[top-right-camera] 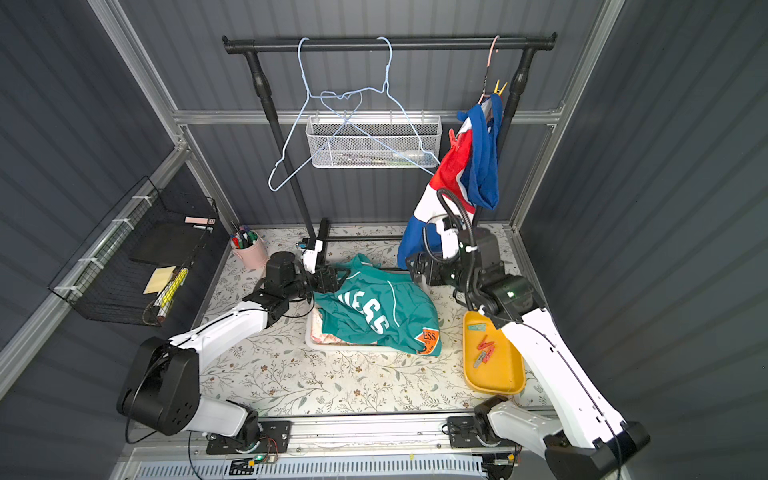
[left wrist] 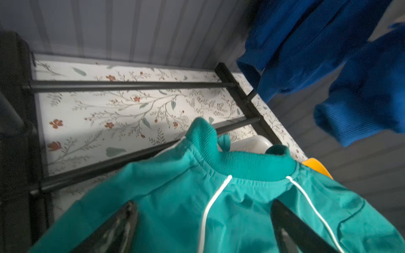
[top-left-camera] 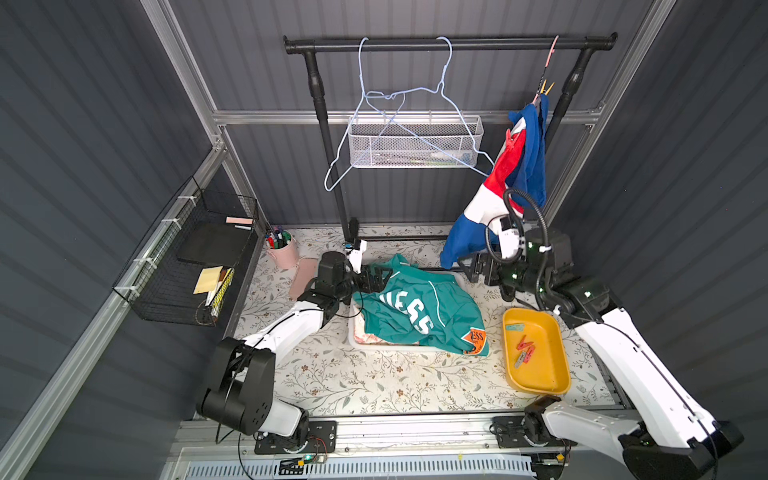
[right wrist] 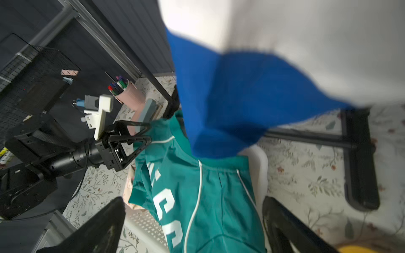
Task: Remove the clothespins securing jackets to the hanger
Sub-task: Adjust the jacket in the basket.
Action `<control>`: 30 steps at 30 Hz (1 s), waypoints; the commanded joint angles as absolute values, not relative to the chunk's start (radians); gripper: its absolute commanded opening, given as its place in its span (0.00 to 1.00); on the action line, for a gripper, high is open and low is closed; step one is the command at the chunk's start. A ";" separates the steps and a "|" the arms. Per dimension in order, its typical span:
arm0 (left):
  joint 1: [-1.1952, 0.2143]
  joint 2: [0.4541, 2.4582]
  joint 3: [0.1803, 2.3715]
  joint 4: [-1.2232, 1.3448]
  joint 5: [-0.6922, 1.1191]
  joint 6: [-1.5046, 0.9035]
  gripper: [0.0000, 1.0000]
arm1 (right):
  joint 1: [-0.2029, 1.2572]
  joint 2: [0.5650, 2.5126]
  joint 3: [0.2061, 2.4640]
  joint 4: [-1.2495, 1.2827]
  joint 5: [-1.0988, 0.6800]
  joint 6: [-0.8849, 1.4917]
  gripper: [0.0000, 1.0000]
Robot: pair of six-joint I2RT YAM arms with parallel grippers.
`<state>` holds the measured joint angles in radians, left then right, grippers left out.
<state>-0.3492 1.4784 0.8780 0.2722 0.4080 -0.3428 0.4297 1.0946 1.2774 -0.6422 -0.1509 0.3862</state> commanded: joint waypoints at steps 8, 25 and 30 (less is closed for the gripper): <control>-0.531 1.617 0.946 0.156 0.284 -0.251 0.72 | 0.474 1.020 0.890 -0.593 -0.187 0.644 0.90; -0.623 1.468 0.774 0.144 0.189 -0.378 0.43 | 0.587 1.604 1.023 -0.100 -0.398 0.780 0.26; -0.623 1.489 0.752 0.173 0.193 -0.385 0.43 | 0.594 1.714 0.892 0.098 -0.344 0.830 0.25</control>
